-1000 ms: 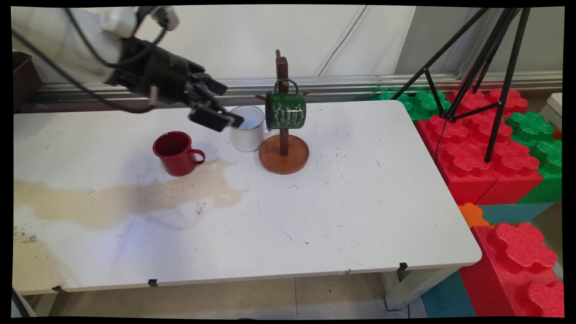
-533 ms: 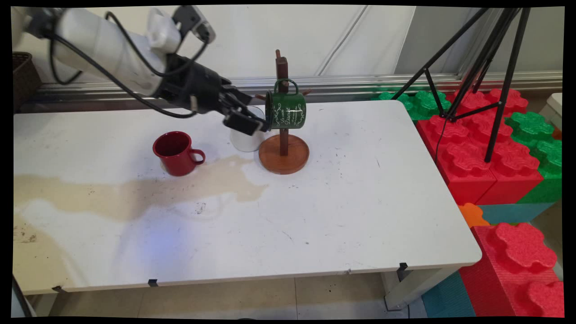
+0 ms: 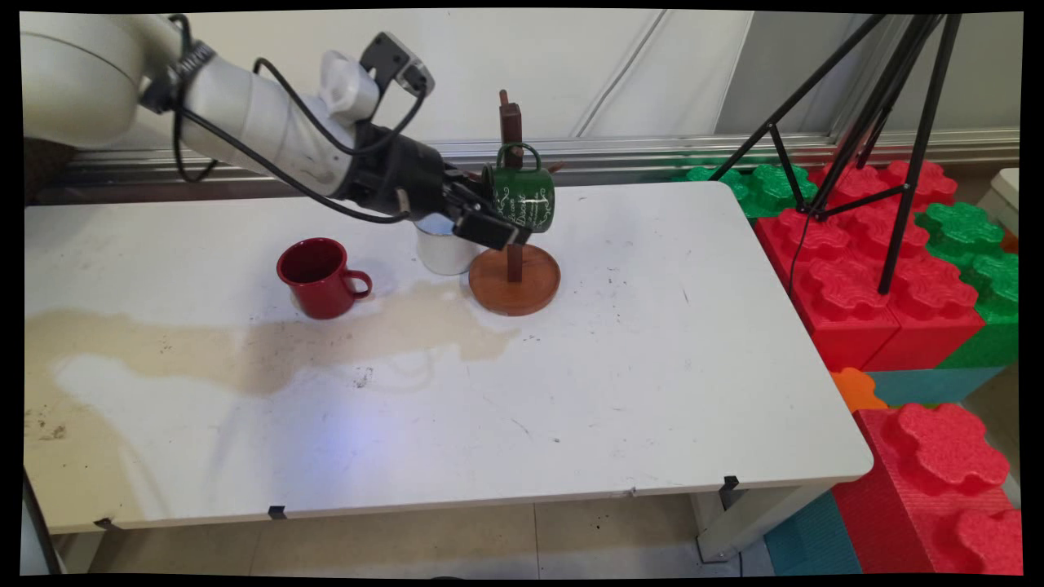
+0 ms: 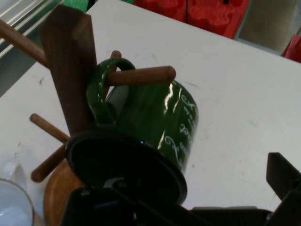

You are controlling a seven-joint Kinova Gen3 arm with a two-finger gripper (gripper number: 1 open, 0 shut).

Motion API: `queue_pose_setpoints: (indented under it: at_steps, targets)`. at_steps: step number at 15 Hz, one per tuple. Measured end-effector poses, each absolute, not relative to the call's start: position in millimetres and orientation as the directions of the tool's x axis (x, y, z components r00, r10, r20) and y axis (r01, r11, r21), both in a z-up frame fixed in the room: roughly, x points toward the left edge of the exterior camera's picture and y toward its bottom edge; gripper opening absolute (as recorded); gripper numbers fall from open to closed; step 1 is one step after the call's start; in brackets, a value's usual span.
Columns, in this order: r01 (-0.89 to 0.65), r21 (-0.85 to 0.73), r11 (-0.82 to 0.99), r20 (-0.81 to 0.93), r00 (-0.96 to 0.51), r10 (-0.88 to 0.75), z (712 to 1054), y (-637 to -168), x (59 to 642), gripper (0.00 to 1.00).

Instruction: Pick up the green mug from the rack

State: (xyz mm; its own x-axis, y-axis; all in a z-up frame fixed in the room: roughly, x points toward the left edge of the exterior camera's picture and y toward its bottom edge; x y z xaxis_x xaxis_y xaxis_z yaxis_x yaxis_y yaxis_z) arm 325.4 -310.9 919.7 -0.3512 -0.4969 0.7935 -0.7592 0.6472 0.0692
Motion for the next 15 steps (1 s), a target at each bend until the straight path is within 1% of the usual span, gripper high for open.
queue_pose_setpoints:
  at_steps: [8,13,14,15]
  targets:
    - [-0.765,0.136,0.629,0.817,-0.273,-0.508,896.9,-320.7,312.3,1.0]
    - [-0.767,0.151,0.624,0.827,-0.248,-0.505,890.0,-321.2,311.2,1.0]
    - [-0.767,0.152,0.624,0.828,-0.245,-0.504,889.2,-321.0,311.3,0.0]
    - [-0.767,0.154,0.624,0.831,-0.242,-0.502,888.2,-320.6,311.6,0.0]
